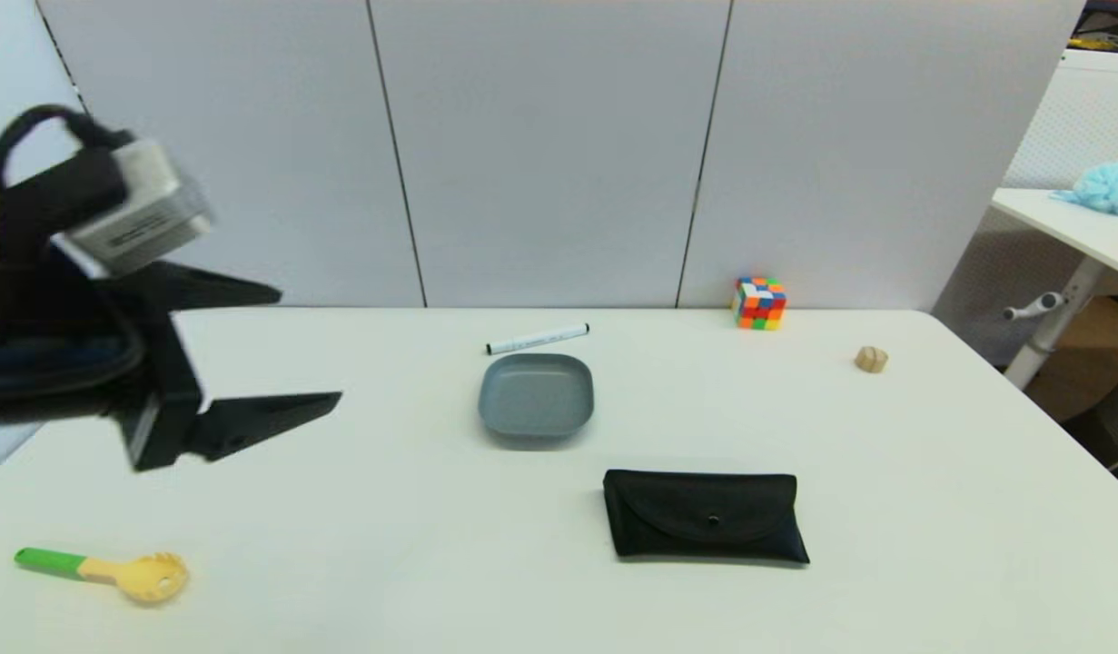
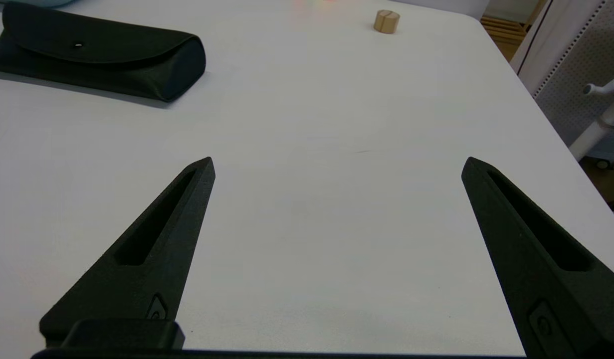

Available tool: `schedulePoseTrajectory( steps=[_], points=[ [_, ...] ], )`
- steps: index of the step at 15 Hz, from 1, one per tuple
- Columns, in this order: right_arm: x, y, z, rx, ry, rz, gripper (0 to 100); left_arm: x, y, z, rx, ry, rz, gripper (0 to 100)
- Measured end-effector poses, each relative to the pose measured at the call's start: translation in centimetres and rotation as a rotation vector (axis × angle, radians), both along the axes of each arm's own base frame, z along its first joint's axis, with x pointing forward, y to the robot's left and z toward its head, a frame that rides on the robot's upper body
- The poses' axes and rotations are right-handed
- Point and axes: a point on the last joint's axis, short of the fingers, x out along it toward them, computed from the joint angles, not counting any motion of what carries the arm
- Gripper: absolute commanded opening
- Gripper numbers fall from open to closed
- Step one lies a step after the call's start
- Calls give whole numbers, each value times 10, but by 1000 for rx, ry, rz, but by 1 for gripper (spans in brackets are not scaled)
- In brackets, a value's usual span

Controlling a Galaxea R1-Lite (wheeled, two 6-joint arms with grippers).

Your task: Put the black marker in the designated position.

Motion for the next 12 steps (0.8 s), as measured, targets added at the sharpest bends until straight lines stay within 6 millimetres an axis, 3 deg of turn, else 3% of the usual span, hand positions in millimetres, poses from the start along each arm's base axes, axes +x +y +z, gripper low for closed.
schedulePoseTrajectory(
  steps=[3,6,9,12],
  points=[
    [0,0,0,0,0,0,100,-62,31,-32,-129,-49,131,100],
    [0,0,0,0,0,0,100,-107,51,-66,-268,-169,284,100],
    [0,0,0,0,0,0,100,-143,58,-94,-357,-291,392,100],
    [0,0,0,0,0,0,100,-166,59,-125,-391,-357,446,100]
  ],
)
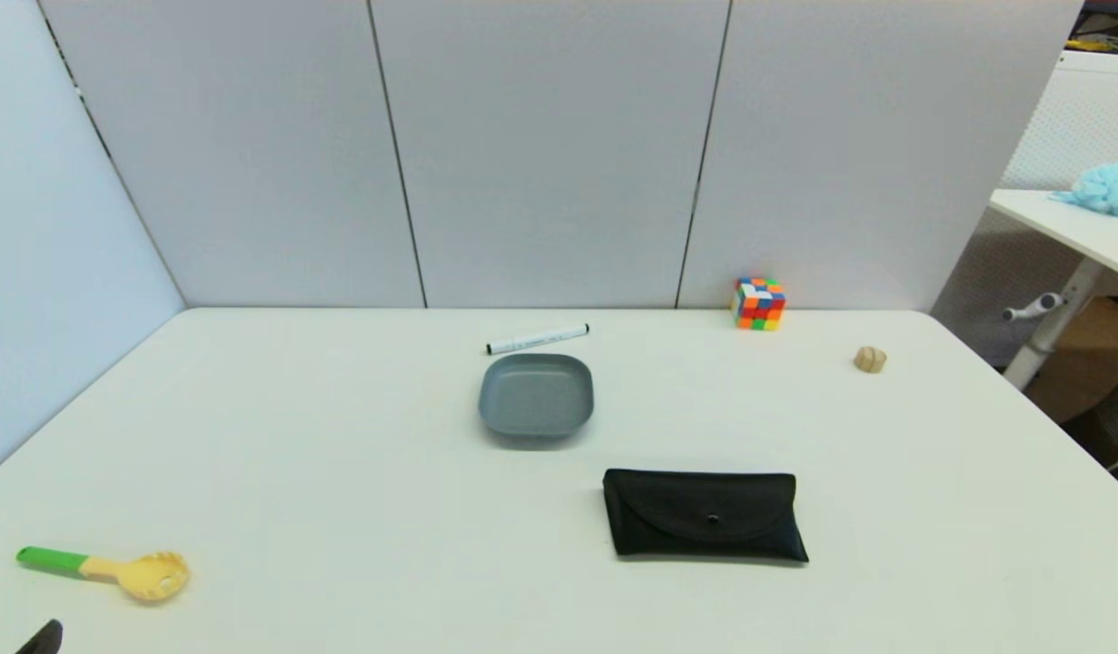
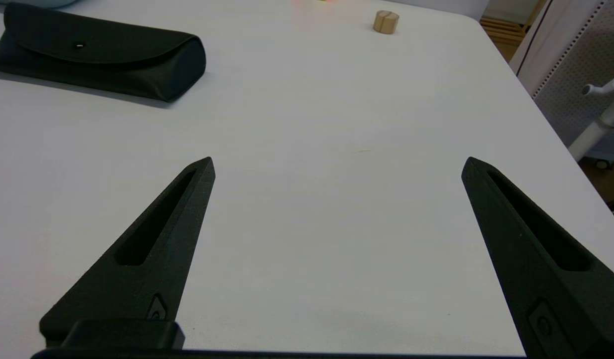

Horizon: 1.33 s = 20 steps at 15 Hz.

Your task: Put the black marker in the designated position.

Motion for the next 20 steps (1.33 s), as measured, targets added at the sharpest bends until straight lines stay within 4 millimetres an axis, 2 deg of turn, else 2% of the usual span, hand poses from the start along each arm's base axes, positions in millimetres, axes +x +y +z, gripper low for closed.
schedulePoseTrajectory(
  steps=[3,5,9,13,20],
  points=[
    [0,0,0,0,0,0,100,-14,1,-35,-6,-7,40,100],
    [0,0,0,0,0,0,100,-16,1,-57,-13,2,54,100],
    [0,0,0,0,0,0,100,-16,3,-78,-28,41,149,100],
    [0,0,0,0,0,0,100,-16,4,-80,-142,53,158,100],
    [0,0,0,0,0,0,100,-16,4,-81,-152,55,177,100]
  ],
)
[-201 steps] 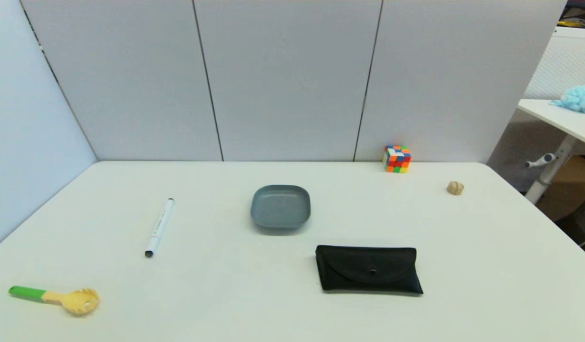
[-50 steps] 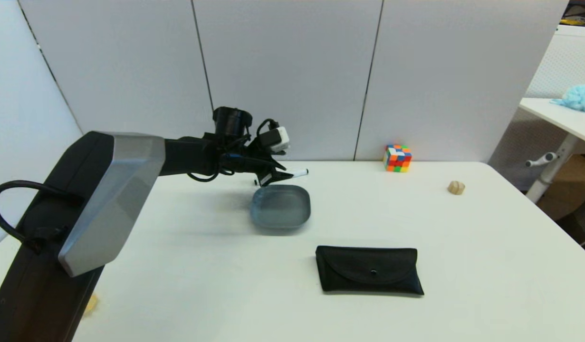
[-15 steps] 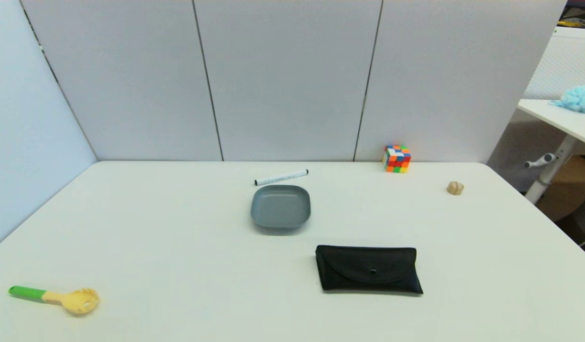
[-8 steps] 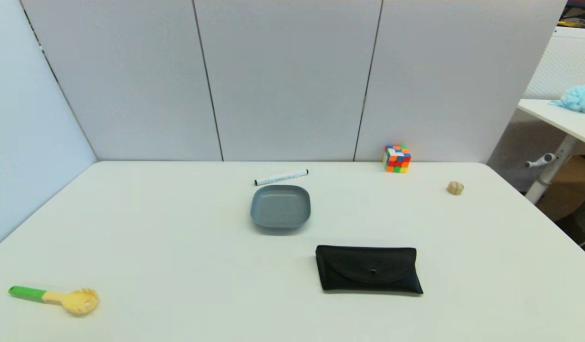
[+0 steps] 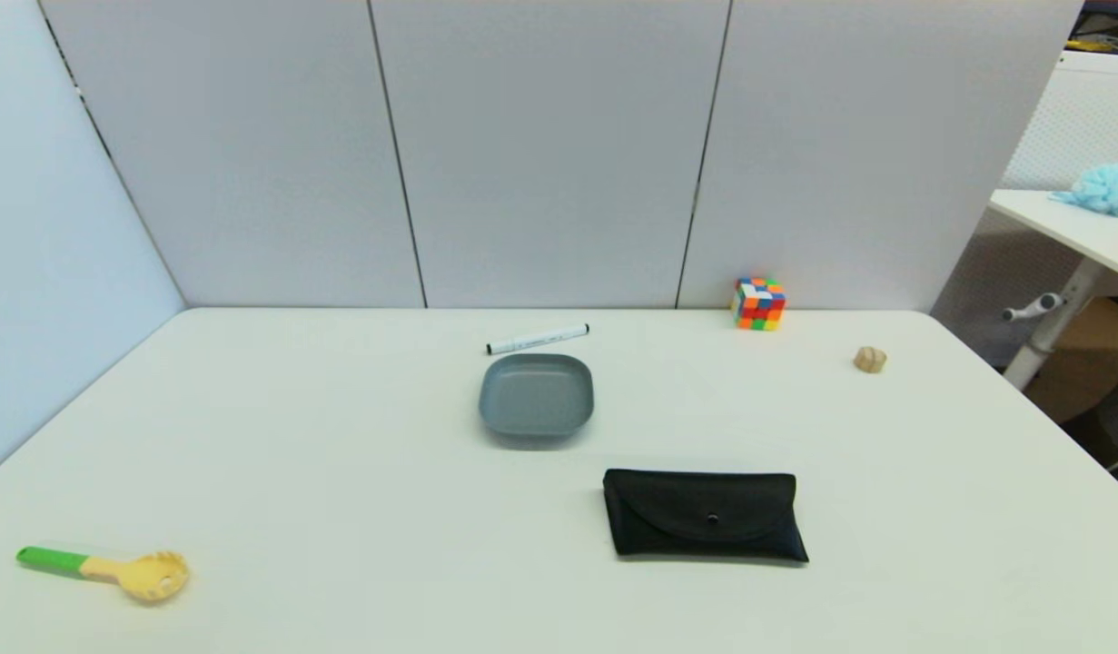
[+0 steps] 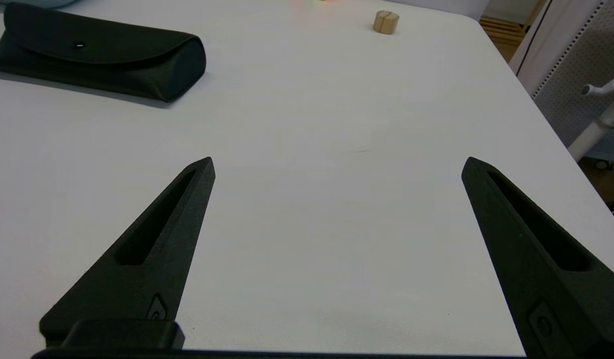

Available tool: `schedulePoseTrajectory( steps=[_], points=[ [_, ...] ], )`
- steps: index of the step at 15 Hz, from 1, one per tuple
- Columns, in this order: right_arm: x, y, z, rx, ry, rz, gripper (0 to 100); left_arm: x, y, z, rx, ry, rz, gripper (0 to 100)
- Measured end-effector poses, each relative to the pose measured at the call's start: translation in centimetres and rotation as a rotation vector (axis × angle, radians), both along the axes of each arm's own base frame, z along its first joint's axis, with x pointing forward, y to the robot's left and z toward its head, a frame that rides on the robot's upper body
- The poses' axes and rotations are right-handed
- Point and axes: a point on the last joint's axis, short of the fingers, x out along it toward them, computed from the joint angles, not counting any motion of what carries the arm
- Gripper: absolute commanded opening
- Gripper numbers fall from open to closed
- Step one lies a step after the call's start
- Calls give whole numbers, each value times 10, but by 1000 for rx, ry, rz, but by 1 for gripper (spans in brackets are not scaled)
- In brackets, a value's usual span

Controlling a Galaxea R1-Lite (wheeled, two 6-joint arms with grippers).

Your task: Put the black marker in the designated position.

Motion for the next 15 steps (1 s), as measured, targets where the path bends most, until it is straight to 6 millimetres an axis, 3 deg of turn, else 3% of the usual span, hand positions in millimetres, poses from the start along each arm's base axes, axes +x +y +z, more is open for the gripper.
schedulePoseTrajectory(
  steps=[15],
  points=[
    [0,0,0,18,1,-23,100,0,0,0,0,0,0,100]
  ],
)
